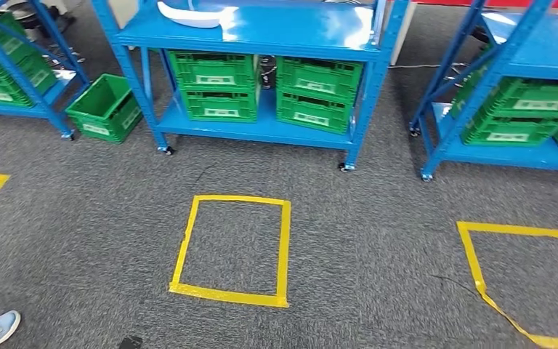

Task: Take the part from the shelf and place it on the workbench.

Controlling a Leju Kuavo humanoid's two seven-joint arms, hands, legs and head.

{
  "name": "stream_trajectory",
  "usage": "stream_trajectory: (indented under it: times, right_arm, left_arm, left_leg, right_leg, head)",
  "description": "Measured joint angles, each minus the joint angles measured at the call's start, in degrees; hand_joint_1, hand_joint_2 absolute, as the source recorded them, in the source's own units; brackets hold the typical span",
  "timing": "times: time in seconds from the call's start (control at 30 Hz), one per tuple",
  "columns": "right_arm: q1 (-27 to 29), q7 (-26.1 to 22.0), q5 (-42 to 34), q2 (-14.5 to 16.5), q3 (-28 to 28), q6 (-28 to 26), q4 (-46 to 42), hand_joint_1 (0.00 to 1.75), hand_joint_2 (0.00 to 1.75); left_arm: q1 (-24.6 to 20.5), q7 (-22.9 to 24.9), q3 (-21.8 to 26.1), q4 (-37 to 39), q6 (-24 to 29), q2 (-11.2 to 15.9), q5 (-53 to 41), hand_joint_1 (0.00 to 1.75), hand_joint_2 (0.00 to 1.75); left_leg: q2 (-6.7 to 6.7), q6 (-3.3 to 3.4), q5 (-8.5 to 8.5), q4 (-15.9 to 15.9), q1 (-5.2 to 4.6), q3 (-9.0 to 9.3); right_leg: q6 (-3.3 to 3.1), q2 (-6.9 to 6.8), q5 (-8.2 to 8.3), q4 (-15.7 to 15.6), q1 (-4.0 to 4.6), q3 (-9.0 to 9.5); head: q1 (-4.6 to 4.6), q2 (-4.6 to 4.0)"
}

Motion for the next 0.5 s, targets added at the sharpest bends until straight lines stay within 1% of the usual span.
stream_trajectory:
  times: [0.03,0.07,0.1,0.13,0.17,0.2,0.23,0.27,0.3,0.33,0.37,0.4,0.43,0.47,0.5]
  right_arm:
    - [-0.1,0.01,0.01,-0.07,0.02,0.03,-0.01,0.0,0.0]
    - [-0.24,0.02,0.04,-0.11,0.05,0.11,-0.01,0.0,0.0]
    - [-0.34,0.02,0.08,-0.14,0.1,0.24,-0.01,0.0,0.0]
    - [-0.38,0.02,0.12,-0.15,0.16,0.38,-0.01,0.0,0.0]
    - [-0.32,0.03,0.17,-0.2,0.23,0.51,0.01,0.0,0.0]
    - [-0.23,0.04,0.24,-0.26,0.31,0.59,0.03,0.0,0.0]
    - [-0.15,0.05,0.3,-0.31,0.37,0.61,0.04,0.0,0.0]
    - [-0.11,0.07,0.36,-0.34,0.43,0.61,0.06,0.0,0.0]
    - [-0.12,0.09,0.43,-0.35,0.48,0.58,0.06,0.0,0.0]
    - [-0.15,0.1,0.47,-0.34,0.51,0.56,0.06,0.0,0.0]
    - [-0.16,0.11,0.49,-0.33,0.55,0.54,0.06,0.0,0.0]
    - [-0.13,0.11,0.51,-0.32,0.6,0.52,0.07,0.0,0.0]
    - [-0.07,0.11,0.51,-0.32,0.63,0.51,0.07,0.0,0.0]
    - [-0.03,0.12,0.51,-0.32,0.68,0.49,0.08,0.0,0.0]
    - [-0.03,0.12,0.51,-0.32,0.73,0.48,0.08,0.0,0.0]
  left_arm:
    - [-0.01,0.01,0.0,0.04,-0.01,-0.02,0.0,0.0,0.0]
    - [-0.02,0.01,0.0,0.05,0.0,-0.01,0.0,0.0,0.0]
    - [-0.07,0.02,0.01,0.06,0.02,0.02,0.0,0.0,0.0]
    - [-0.13,0.03,0.01,0.06,0.04,0.07,0.0,0.0,0.0]
    - [-0.22,0.04,0.02,0.07,0.08,0.06,0.0,0.0,0.0]
    - [-0.33,0.04,0.02,0.08,0.12,0.05,0.0,0.0,0.0]
    - [-0.41,0.04,0.02,0.09,0.16,0.05,0.0,0.0,0.0]
    - [-0.46,0.04,0.03,0.11,0.2,0.05,-0.01,0.0,0.0]
    - [-0.45,0.04,0.04,0.11,0.26,0.1,-0.01,0.0,0.0]
    - [-0.39,0.04,0.05,0.12,0.32,0.14,-0.02,0.0,0.0]
    - [-0.32,0.04,0.08,0.13,0.38,0.17,-0.02,0.0,0.0]
    - [-0.26,0.04,0.1,0.13,0.42,0.2,-0.02,0.0,0.0]
    - [-0.23,0.04,0.13,0.13,0.43,0.21,-0.02,0.0,0.0]
    - [-0.22,0.04,0.16,0.13,0.43,0.21,-0.02,0.0,0.0]
    - [-0.22,0.04,0.18,0.13,0.43,0.22,-0.02,0.0,0.0]
  left_leg:
    - [0.72,-0.38,-0.25,0.51,-0.08,-0.26]
    - [1.43,-0.84,-0.57,1.1,-0.17,-0.44]
    - [2.05,-1.3,-0.8,1.58,-0.24,-0.55]
    - [2.58,-1.7,-0.92,1.8,-0.28,-0.56]
    - [3.14,-2.03,-0.96,1.93,-0.2,-0.47]
    - [3.2,-2.37,-1.08,2.05,-0.01,-0.47]
    - [2.37,-2.7,-1.69,2.59,0.21,-0.63]
    - [0.85,-3.0,-3.02,4.05,0.43,-1.15]
    - [-1.12,-3.28,-4.98,6.69,0.62,-2.17]
    - [-2.91,-3.44,-7.25,10.3,0.7,-3.61]
    - [-3.94,-3.52,-9.21,14.28,0.72,-5.23]
    - [-4.41,-3.49,-10.27,17.3,0.71,-6.48]
    - [-4.62,-3.33,-10.23,18.53,0.7,-6.93]
    - [-4.82,-3.02,-8.99,17.35,0.68,-6.27]
    - [-5.33,-2.56,-6.93,14.0,0.63,-4.59]
  right_leg:
    - [0.18,-1.3,0.85,-3.73,0.0,2.41]
    - [-0.01,-2.31,1.5,-6.61,0.05,4.13]
    - [-0.48,-2.93,1.8,-8.13,0.2,4.99]
    - [-1.14,-2.81,1.82,-8.14,0.39,4.82]
    - [-1.65,-2.14,2.04,-8.21,0.47,4.53]
    - [-2.1,-1.47,2.22,-8.25,0.36,4.41]
    - [-2.51,-0.84,2.43,-8.32,0.21,4.29]
    - [-2.92,-0.18,2.7,-8.4,0.04,4.18]
    - [-3.26,0.45,2.94,-8.43,-0.08,4.11]
    - [-3.53,1.08,3.14,-8.4,0.01,3.89]
    - [-3.71,1.82,3.34,-8.37,0.13,3.68]
    - [-3.79,2.62,3.49,-8.35,0.27,3.52]
    - [-3.78,3.45,3.63,-8.33,0.44,3.43]
    - [-3.75,4.33,3.77,-8.32,0.61,3.4]
    - [-3.66,5.21,3.91,-8.33,0.76,3.41]
  head:
    - [-0.03,0.0]
    - [-0.08,0.0]
    - [-0.13,0.0]
    - [-0.17,0.0]
    - [-0.19,0.0]
    - [-0.19,0.0]
    - [-0.21,0.0]
    - [-0.26,0.0]
    - [-0.3,0.0]
    - [-0.34,0.0]
    - [-0.34,0.0]
    - [-0.34,0.0]
    - [-0.34,0.0]
    - [-0.33,0.0]
    - [-0.32,0.0]
